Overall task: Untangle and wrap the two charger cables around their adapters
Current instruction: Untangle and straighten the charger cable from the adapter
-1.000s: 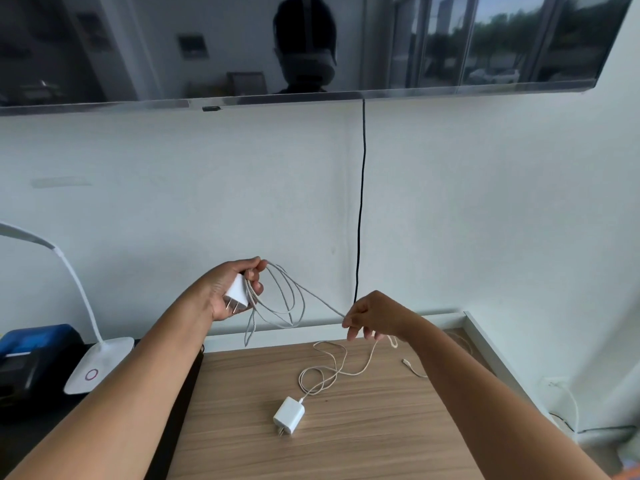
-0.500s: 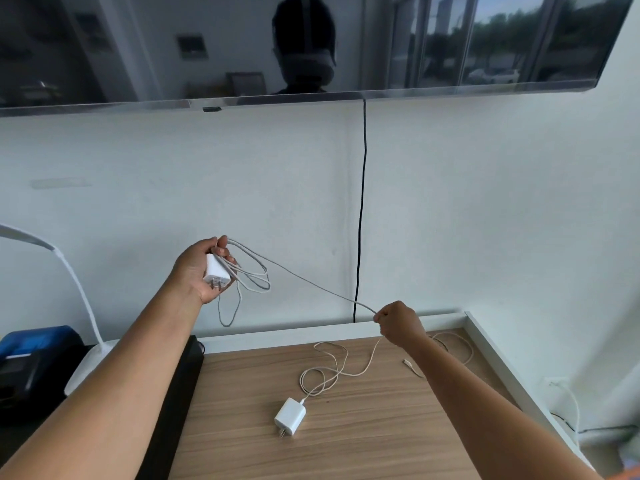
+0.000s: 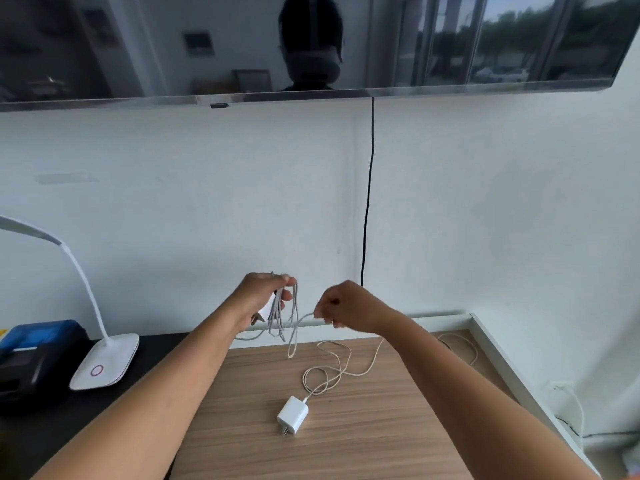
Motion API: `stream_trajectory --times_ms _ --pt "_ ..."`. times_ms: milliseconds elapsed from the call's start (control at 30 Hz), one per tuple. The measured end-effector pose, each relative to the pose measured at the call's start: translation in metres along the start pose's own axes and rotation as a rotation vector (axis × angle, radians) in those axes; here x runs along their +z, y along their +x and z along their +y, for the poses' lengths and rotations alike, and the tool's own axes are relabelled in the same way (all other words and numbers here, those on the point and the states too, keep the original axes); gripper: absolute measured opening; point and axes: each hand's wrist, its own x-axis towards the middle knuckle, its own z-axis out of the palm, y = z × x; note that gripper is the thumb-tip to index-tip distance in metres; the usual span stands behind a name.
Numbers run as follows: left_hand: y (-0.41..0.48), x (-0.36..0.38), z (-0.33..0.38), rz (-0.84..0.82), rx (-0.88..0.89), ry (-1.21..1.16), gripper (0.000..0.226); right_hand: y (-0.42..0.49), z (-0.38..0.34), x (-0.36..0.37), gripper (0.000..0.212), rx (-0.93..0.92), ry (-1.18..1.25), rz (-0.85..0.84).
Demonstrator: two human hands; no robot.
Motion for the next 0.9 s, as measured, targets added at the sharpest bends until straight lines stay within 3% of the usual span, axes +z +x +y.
stream_trajectory --times_ms 167,333,500,700,767,900 --pt "-0.012 0.014 -0.007 -0.233 -0.020 0.106 0.025 0.007 0.009 -0.004 0.013 -0.006 0.143 0.166" --pt "-0.013 0.018 -0.015 -0.392 -0.096 0.014 0.035 0.007 0.023 0.004 0.021 0.040 0.142 0.250" --pt "-0.017 0.020 -0.013 -0.472 -0.091 0.011 0.032 0.004 0.036 0.009 0.009 0.013 0.231 0.187" --pt "-0.017 0.020 -0.008 -0.598 -0.128 -0.131 0.023 -0.005 0.046 0.013 0.070 -0.065 0.394 -0.148" --pt "-0.017 0.019 -0.006 -0.689 -0.153 -0.196 0.023 -0.006 0.047 0.014 0.063 -0.101 0.409 -0.233" --pt "-0.016 0.016 -0.003 -0.754 -0.156 -0.216 0.024 -0.005 0.047 0.018 0.017 -0.087 0.362 -0.193"
